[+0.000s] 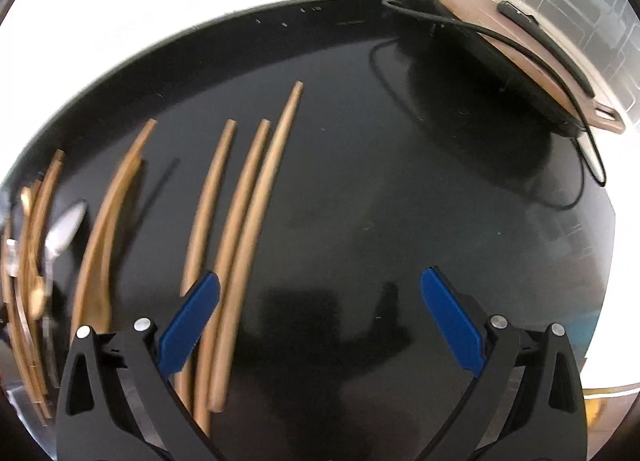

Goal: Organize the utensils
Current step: 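Close the right gripper on one chopstick while the left gripper grasps another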

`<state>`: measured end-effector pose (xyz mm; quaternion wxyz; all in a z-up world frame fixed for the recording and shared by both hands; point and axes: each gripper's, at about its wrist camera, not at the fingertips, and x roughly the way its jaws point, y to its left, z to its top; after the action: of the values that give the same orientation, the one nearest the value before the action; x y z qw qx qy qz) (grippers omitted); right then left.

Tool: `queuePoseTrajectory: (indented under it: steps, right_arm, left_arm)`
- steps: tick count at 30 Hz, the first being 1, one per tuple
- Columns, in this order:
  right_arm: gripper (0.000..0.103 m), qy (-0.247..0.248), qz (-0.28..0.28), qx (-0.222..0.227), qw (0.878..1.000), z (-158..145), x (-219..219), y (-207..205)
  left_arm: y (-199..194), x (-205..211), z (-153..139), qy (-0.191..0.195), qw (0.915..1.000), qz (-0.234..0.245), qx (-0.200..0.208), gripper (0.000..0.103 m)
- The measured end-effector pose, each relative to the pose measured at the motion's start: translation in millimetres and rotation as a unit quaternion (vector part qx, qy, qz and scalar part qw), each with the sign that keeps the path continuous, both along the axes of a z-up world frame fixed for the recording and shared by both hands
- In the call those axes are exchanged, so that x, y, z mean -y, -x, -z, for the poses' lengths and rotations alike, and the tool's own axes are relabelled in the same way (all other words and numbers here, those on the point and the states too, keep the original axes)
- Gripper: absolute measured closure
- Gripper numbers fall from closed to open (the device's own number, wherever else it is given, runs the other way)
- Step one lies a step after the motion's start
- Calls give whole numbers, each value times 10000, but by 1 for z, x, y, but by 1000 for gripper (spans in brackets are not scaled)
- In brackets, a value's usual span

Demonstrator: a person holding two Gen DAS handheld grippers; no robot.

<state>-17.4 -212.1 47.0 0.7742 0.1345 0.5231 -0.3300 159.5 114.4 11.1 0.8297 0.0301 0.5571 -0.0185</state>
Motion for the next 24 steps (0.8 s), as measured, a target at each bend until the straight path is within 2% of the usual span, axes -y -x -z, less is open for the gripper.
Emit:
queuePoseTrajectory:
  steps: [1,3,8,10,13,19,24]
  right_arm:
    - [6,-35,17,52,10000,1,0,1]
    - [6,78,-42,-129,9999,6,0,0]
    - [6,191,-158,-9,9997,7,1,-10]
    - [6,62,-215,62,9997,8,6,-12]
    - [5,-454,-207,198,9986,11,17,-18]
    - [5,-460,-551,184,9972,14,22,-25]
    - [5,-495,-612,143,9968,11,26,-28]
  left_arm:
    - [-1,0,0,-1,10000,3,2,5]
    - [0,1,0,0,10000,25,20,5]
    - [-2,2,0,0,9999,113,70,5]
    - [-4,6,3,5,9998,192,102,5]
    - [-10,9,3,13,9998,148,104,5]
    - [-12,10,1,17,9997,180,179,5]
    - [-6,8,-1,21,9996,110,258,5]
